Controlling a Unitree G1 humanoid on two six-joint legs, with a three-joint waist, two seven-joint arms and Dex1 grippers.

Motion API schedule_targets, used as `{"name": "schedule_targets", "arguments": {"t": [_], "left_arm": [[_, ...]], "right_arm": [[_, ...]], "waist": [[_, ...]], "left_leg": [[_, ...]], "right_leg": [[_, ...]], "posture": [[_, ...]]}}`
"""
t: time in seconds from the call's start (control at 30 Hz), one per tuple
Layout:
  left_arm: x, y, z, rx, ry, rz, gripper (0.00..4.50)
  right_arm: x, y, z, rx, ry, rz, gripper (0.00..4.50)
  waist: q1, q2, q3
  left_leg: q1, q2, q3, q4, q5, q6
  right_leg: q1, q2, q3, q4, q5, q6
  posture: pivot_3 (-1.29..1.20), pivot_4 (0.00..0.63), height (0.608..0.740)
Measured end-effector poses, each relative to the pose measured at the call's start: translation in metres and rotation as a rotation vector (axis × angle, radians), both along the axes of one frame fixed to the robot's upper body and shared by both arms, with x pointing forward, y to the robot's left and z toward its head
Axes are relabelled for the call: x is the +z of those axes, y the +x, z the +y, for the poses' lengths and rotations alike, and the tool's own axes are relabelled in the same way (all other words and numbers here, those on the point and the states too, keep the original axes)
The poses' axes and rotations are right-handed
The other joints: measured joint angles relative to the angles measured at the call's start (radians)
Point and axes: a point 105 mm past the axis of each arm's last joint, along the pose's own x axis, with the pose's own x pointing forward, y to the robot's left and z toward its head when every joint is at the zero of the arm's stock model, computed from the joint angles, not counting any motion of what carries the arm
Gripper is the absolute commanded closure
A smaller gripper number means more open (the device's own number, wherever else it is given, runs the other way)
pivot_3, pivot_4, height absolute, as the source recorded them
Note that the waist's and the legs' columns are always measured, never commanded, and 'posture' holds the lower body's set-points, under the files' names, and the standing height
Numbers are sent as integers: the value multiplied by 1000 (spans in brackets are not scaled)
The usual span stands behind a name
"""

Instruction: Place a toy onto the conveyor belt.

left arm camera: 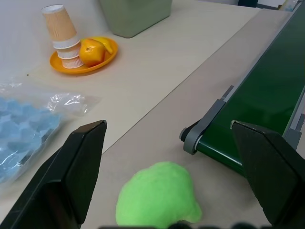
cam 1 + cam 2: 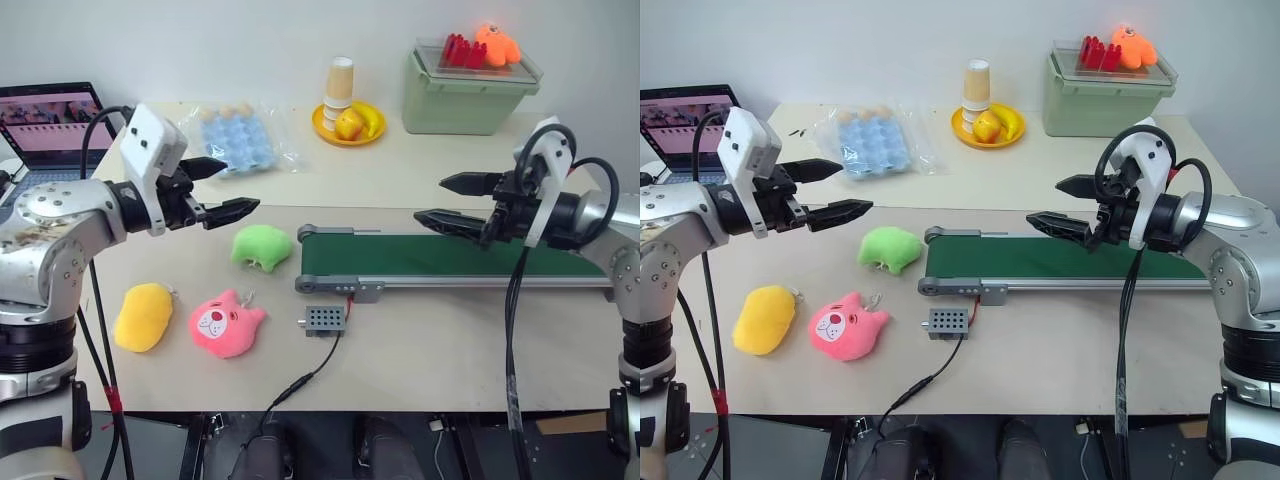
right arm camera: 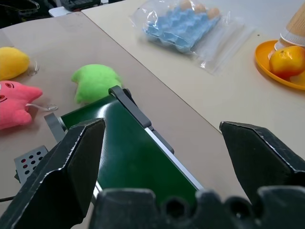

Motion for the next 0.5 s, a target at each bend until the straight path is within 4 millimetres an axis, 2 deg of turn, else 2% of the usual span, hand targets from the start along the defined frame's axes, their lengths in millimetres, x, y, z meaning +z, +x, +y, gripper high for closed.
{"name": "schedule_targets", "arguments": {"t": [0.1,0.17,0.33,0.43,0.5], "left_arm": [[0,0,0,-4,-14,20,52],[2,-4,7,5,-27,57,52],[22,-17,52,141,-42,45,52],[17,-26,72,198,-57,74,52],[4,-32,88,257,-51,121,52]], "right_arm": [[0,1,0,-2,-6,-11,0],[-3,2,1,8,-18,-13,0],[-14,7,3,44,-25,29,0],[-16,10,7,80,-28,37,0],[-14,12,12,109,-26,31,0]], "waist": [[0,0,0],[-2,0,0],[-19,0,0],[-23,0,0],[-27,0,0]], "left_leg": [[0,0,0,0,0,0],[0,0,0,0,0,0],[1,1,-2,-2,0,0],[2,1,-2,-1,0,0],[3,2,-2,-2,0,0]], "right_leg": [[0,0,0,0,0,0],[0,0,0,0,0,0],[0,0,1,0,0,0],[0,0,1,0,0,0],[0,0,3,0,-1,0]], "posture": [[0,150,734],[0,150,734],[0,150,734],[0,150,734],[0,150,734]]}}
